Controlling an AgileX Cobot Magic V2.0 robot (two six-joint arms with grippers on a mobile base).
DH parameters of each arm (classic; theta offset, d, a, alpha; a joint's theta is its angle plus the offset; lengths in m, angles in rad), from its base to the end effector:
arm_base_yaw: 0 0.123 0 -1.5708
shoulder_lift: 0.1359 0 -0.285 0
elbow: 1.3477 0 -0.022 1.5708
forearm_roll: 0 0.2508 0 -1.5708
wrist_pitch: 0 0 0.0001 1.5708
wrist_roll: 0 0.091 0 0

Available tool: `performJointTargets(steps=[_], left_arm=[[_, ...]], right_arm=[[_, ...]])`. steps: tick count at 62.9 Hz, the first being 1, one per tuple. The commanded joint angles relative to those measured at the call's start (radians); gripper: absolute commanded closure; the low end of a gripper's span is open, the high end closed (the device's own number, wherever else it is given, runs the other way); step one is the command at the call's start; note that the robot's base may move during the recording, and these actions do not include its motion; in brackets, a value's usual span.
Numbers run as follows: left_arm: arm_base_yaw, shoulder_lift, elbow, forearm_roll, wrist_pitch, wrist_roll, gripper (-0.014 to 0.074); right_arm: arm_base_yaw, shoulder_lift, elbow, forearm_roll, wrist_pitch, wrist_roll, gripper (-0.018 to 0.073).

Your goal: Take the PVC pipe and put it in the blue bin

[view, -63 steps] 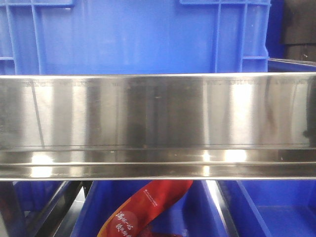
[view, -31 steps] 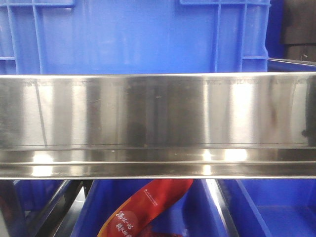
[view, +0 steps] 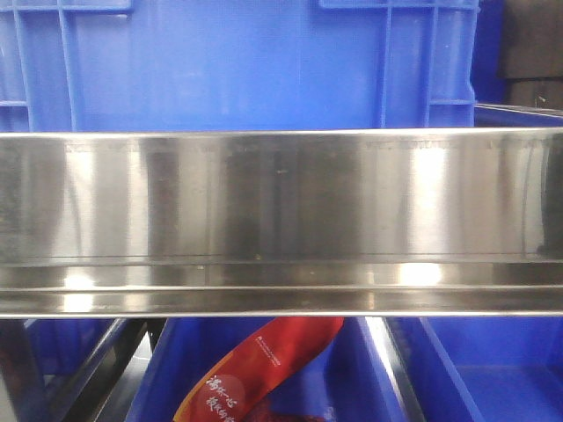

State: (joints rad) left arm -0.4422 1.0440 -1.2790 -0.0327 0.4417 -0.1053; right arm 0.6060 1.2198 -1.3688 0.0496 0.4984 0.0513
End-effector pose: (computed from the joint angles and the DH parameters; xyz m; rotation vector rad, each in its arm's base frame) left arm 0.1917 -0.0922 0.4759 0.2722 1.6879 -0.4431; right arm 0.2172 0.1531 0.4579 -0.4874 1.7983 0.5116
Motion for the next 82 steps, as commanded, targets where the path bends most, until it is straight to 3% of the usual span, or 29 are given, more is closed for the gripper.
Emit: performJointTargets(steps=[1,10,18,34,43,57,82], left_arm=[[0.001,-0.094,0.111,0.005,-0.098,-0.001,0.0707],[0.010,-0.238,0.288,0.015,-0.200,-0.005,0.0707],[0.070,-0.338,0.405,0.015,-0.233,-0.007,0.0707],[0.264,-0.463,0.492,0.009,-0.119,-0.007,0.0707],[0.320,-0.508,0.509,0.009,-0.071,-0.007,0.0707],[0.330,-0.587,0.594,-0.014,-0.064,-0.007,0.0707],[0.330,-0.628,0.620,-0.005,-0.070,-0.007,0.0707]], right_arm=[[-0.021,-0.055,0.041,-0.020,-0.058,0.002,0.0721],[-0.086,-0.132,0.104,-0.050,-0.064,0.002,0.0721],[-0.140,-0.207,0.170,-0.050,-0.077,0.002,0.0721],[-0.234,-0.409,0.424,-0.050,-0.193,0.002,0.0721],[-0.239,-0.526,0.576,-0.035,-0.229,0.011,0.0721],[-0.239,-0.662,0.732,-0.029,-0.244,0.014,0.0721],[-0.239,-0.707,0.738,-0.029,-0.244,0.014,0.0721]])
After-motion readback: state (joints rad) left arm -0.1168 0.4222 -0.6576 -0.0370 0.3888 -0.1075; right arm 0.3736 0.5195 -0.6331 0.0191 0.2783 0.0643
